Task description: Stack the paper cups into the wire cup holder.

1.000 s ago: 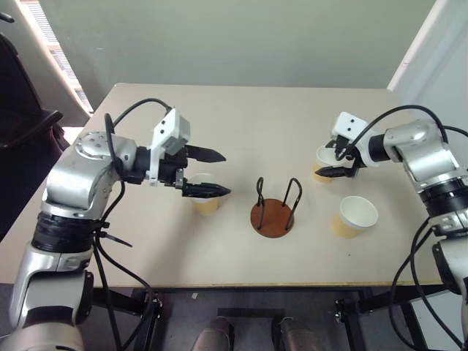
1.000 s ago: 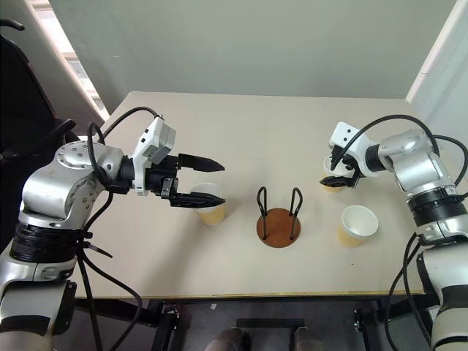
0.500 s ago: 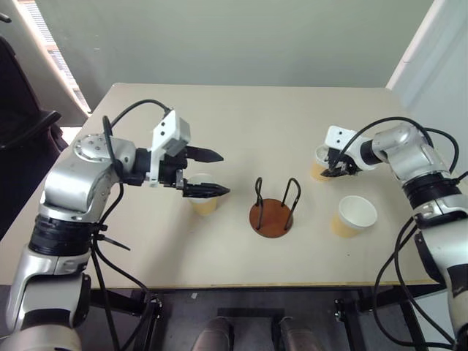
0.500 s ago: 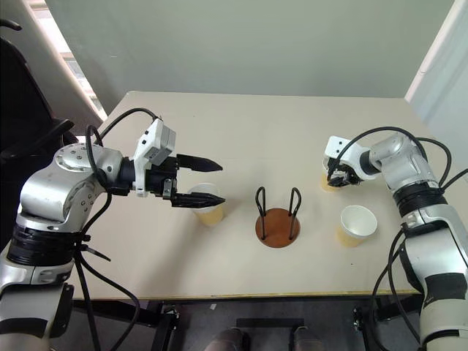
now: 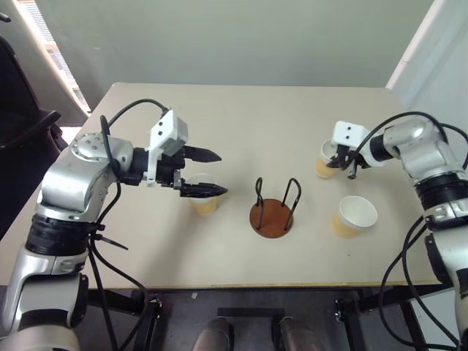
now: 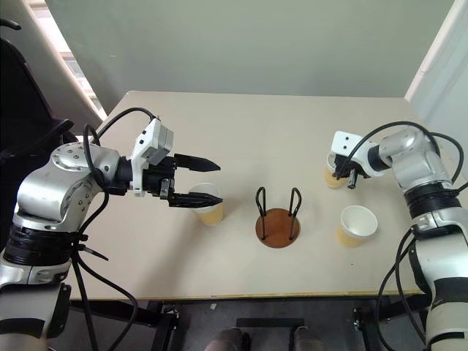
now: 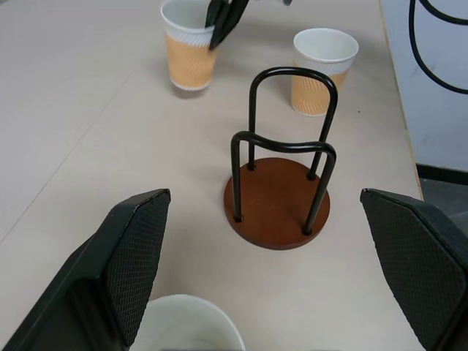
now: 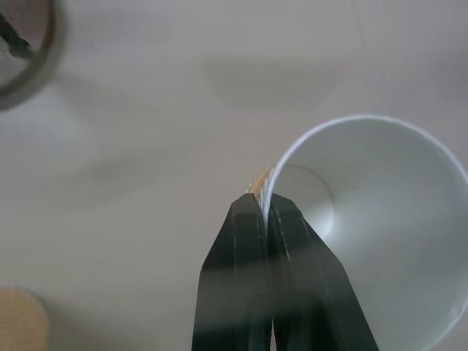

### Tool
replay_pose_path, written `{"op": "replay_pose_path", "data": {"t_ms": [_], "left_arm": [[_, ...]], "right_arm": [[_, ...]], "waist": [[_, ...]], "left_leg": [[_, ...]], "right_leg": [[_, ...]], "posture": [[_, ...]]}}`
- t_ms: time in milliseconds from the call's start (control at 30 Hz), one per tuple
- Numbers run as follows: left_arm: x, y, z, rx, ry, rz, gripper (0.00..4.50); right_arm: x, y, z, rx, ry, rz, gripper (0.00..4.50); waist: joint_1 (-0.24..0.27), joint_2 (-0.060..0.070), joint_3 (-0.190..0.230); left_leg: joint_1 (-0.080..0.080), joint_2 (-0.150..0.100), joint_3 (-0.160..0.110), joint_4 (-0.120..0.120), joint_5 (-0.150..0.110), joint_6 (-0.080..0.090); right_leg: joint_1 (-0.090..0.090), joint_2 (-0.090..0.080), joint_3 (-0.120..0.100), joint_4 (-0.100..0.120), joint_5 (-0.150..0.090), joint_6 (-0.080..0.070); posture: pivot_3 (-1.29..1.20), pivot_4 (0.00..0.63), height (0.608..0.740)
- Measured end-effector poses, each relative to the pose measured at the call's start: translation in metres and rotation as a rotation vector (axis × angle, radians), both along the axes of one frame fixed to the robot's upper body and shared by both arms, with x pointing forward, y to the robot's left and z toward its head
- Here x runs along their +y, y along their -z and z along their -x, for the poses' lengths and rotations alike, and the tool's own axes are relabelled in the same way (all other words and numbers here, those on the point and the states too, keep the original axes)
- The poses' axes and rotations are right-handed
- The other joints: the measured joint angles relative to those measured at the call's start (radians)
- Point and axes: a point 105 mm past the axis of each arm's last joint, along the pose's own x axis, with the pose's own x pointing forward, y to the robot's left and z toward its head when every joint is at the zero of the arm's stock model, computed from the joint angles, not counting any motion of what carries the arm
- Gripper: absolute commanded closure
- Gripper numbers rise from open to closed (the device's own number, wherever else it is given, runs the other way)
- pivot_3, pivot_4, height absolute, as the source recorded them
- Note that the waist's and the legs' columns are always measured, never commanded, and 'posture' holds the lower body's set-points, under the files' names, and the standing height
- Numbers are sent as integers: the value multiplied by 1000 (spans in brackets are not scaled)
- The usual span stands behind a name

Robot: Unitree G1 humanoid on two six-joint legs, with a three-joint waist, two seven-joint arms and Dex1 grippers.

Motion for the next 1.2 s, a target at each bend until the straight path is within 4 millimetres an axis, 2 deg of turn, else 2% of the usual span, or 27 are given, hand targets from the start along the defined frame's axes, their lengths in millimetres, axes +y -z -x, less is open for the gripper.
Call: {"op": "replay_pose_path", "data": {"t_ms": [133, 200, 267, 333, 500, 733, 1200], "left_arm": [[0, 0, 3, 11, 19, 2, 0], [1, 1, 2, 15, 17, 2, 0], [3, 2, 1, 21, 13, 5, 0], [3, 2, 1, 19, 17, 8, 0], [0, 6, -1, 21, 27, 5, 0], [-2, 10, 0, 23, 42, -11, 0], [-2, 9, -1, 10, 47, -10, 0]], "right_arm": [[28, -46, 38, -39, -163, -39, 4474], [52, -68, 63, -56, -274, -60, 4474], [72, -82, 84, -74, -361, -59, 4474], [86, -88, 101, -82, -427, -50, 4474], [99, -80, 111, -67, -480, -16, 4474], [103, -60, 108, -26, -507, 36, 4474], [110, -32, 111, 23, -563, 107, 4474]], "waist": [[-2, 0, 0], [-5, 0, 0], [-7, 0, 0], [-8, 0, 0], [-7, 0, 0], [-7, 0, 0], [-7, 0, 0]], "left_leg": [[0, 1, 0, -3, 5, -9], [1, 1, 0, -4, 5, -9], [2, 2, 0, -5, 5, -9], [2, 2, -1, -5, 5, -8], [2, 1, -1, -2, 3, -2], [3, 1, -1, -2, 4, -2], [3, 1, -1, -1, 5, -2]], "right_leg": [[-1, 1, 0, 0, -2, -3], [-1, 1, 0, 0, -3, -5], [-1, 2, 0, 0, -4, -7], [0, 2, -1, 0, -6, -10], [0, 1, 0, 1, -6, -11], [0, 2, 0, 4, -5, -9], [0, 2, 0, 3, -5, -8]], "posture": [[0, 150, 740], [0, 150, 740], [0, 150, 740], [0, 150, 740], [0, 150, 740], [0, 150, 740], [0, 150, 740]]}}
